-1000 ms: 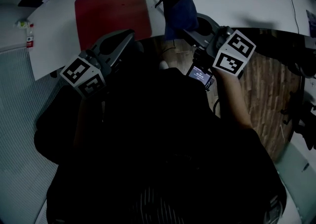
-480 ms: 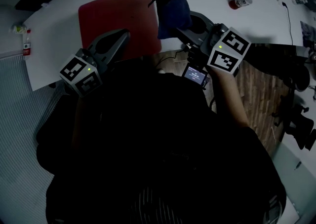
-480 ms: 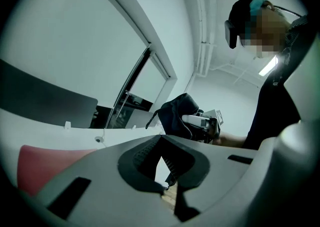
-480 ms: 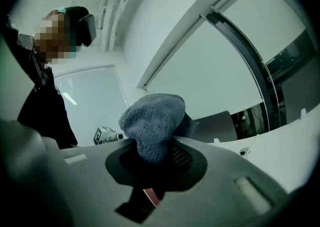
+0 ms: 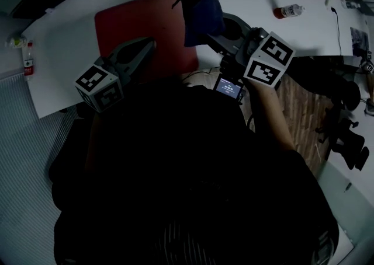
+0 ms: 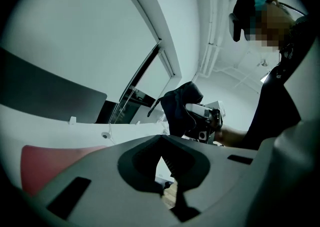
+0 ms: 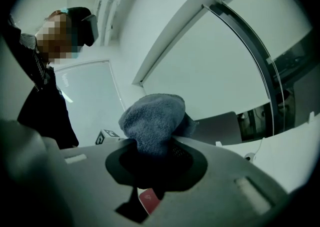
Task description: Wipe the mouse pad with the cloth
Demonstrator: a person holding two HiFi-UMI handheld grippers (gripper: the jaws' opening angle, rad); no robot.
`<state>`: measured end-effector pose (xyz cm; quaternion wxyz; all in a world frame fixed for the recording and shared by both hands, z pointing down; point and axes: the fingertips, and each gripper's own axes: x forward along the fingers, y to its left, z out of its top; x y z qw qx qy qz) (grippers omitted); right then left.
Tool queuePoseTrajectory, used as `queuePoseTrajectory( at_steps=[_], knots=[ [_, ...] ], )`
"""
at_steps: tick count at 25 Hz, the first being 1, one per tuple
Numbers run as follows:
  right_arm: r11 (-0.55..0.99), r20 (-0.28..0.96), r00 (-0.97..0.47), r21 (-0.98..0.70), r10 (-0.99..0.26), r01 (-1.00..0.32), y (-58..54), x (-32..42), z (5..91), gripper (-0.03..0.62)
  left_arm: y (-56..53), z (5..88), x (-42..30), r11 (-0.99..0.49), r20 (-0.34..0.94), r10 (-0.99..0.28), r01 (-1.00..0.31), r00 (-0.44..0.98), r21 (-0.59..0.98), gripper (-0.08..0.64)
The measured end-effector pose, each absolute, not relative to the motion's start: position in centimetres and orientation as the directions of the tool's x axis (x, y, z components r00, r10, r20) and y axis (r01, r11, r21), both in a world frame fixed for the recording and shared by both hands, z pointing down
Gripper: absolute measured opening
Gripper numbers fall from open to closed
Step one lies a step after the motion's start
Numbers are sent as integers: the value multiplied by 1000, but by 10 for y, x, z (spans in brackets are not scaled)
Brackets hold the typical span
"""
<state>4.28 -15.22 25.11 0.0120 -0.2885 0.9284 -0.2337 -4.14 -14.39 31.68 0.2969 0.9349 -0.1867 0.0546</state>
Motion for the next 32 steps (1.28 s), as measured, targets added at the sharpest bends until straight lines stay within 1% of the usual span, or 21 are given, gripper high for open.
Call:
queuePoseTrajectory(
  at_steps=[6,11,17,22,27,30,32],
  knots=[
    [674,182,-806,-464,-563,-575,-179,27,269,69,-167,339,-58,-757,251,-282,-375,926,534,8],
    [641,236,-786,-470,-571,-606,-191,18,282,69,-175,375,-74,-756,325,-222,-372,919,538,8],
    [626,255,-773,-466,-581,-625,-198,26,285,69,-190,383,-76,-736,325,-220,-375,920,563,8],
    [633,253,-787,-480,-563,-607,-212,38,289,69,-190,386,-58,-729,346,-212,-383,914,567,8],
    [647,239,-817,-512,-525,-565,-224,42,297,69,-190,388,-52,-706,374,-245,-429,894,564,8],
    [669,249,-837,-509,-488,-542,-233,43,305,69,-187,412,-47,-675,469,-218,-479,856,561,8],
    [680,252,-848,-511,-466,-525,-237,42,310,69,-182,424,-42,-668,507,-199,-495,839,556,8]
  ],
)
